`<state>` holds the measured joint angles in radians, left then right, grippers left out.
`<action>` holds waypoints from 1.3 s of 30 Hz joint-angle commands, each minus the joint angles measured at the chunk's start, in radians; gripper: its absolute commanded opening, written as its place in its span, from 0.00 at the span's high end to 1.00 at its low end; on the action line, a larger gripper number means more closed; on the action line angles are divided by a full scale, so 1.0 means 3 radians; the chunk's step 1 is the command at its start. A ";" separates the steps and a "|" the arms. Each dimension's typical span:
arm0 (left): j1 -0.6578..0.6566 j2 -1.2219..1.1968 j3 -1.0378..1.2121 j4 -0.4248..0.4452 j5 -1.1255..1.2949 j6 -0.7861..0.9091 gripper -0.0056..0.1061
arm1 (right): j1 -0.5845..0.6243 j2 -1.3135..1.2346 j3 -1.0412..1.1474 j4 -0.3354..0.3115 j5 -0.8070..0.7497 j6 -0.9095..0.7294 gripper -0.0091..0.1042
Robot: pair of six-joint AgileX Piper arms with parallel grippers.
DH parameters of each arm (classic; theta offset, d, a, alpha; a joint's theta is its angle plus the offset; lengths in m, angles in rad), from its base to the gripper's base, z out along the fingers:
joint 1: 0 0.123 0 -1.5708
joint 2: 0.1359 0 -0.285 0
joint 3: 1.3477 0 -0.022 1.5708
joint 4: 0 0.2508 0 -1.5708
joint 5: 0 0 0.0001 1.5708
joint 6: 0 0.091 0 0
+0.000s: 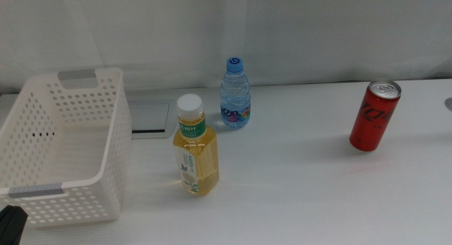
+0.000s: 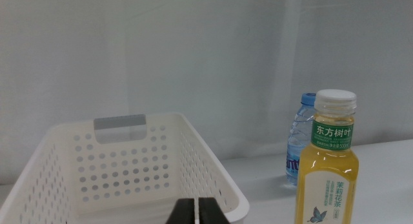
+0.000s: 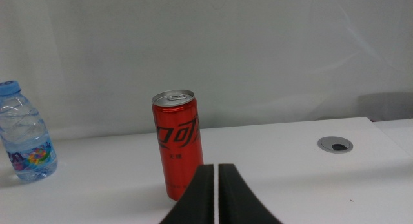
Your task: Use arms to grab the bottles and put them into the dustbin to the left of the table.
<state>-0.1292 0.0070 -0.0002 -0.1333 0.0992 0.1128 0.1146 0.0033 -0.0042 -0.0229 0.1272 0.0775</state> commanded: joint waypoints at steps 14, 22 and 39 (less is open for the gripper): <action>-0.0030 -0.0022 0.0124 -0.0047 -0.0049 -0.0178 0.12 | -0.0018 -0.0105 0.0127 0.0076 -0.0144 0.0066 0.01; -0.0030 -0.0022 0.0124 -0.0047 -0.0051 -0.0178 0.12 | -0.0018 -0.0105 0.0127 0.0052 -0.0143 0.0066 0.01; -0.0030 -0.0022 -0.0025 -0.0041 -0.0168 -0.0265 0.13 | -0.0018 -0.0105 0.0127 0.0052 -0.0143 0.0066 0.01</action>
<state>-0.1292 0.0070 0.0000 -0.1367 0.0466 0.0487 0.1146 0.0033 -0.0042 0.0000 0.0915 0.1041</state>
